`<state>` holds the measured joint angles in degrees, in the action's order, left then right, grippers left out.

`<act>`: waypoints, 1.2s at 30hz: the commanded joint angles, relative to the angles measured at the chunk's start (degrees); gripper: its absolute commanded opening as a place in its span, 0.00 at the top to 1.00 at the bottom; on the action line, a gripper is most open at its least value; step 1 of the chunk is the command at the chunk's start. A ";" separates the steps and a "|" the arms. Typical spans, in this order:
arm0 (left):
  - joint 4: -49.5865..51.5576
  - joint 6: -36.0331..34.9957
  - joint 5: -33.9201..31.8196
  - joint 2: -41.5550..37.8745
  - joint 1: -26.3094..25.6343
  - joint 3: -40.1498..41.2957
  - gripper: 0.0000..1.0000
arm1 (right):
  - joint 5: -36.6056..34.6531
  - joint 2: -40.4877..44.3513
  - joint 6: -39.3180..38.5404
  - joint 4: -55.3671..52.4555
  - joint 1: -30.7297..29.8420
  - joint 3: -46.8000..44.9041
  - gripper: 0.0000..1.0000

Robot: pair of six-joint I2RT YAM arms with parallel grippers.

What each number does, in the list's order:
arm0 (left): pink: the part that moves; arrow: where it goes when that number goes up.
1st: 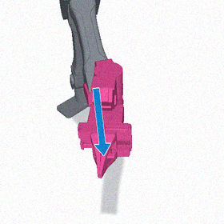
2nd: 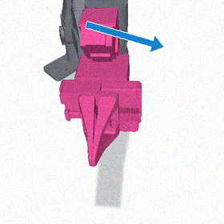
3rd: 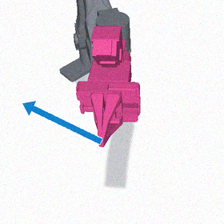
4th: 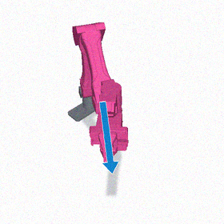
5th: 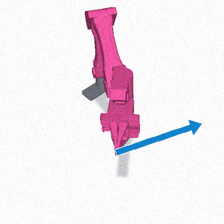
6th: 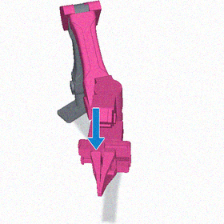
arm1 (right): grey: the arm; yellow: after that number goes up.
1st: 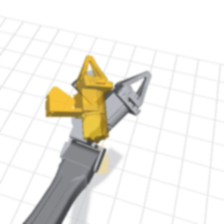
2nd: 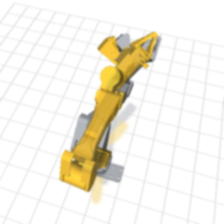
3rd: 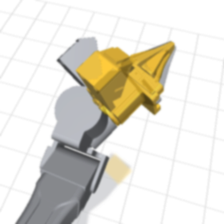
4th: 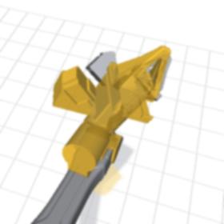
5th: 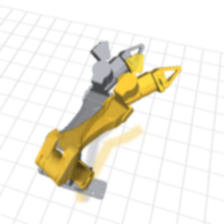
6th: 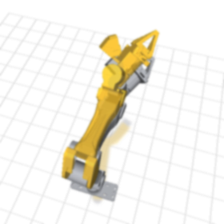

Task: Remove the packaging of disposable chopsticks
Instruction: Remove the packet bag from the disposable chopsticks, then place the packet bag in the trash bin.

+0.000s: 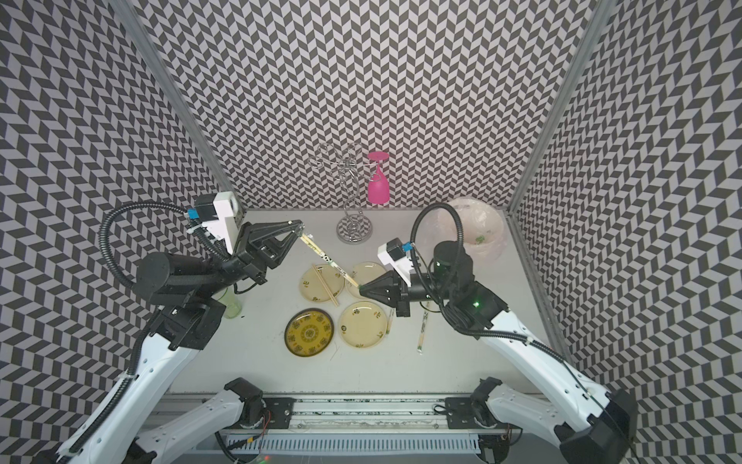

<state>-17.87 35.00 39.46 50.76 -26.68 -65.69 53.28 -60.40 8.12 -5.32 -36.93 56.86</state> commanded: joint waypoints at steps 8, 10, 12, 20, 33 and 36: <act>-7.20 2.85 -3.60 -3.81 0.47 -2.56 1.00 | -3.23 -1.21 1.96 -0.48 1.51 -2.54 1.00; -7.90 3.44 -3.69 -4.00 0.48 -2.51 1.00 | -5.21 -0.95 2.52 -0.18 1.57 -3.00 1.00; -7.96 3.36 -3.69 -4.15 0.48 -2.76 1.00 | -6.93 -0.69 2.97 -0.40 2.30 -3.16 1.00; -1.48 -4.30 -14.13 -9.18 0.48 -2.01 1.00 | -18.35 2.35 9.12 -2.93 12.69 -2.48 1.00; -2.54 -2.53 -21.02 -11.30 0.47 7.54 1.00 | -54.55 4.63 4.61 -9.18 24.36 15.61 1.00; -4.15 -0.46 -19.01 -9.58 0.47 8.92 1.00 | -64.14 1.24 0.04 -12.04 26.55 20.28 1.00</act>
<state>-19.51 31.73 19.35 39.97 -26.57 -57.67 2.17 -57.08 13.02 -15.64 -11.70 74.17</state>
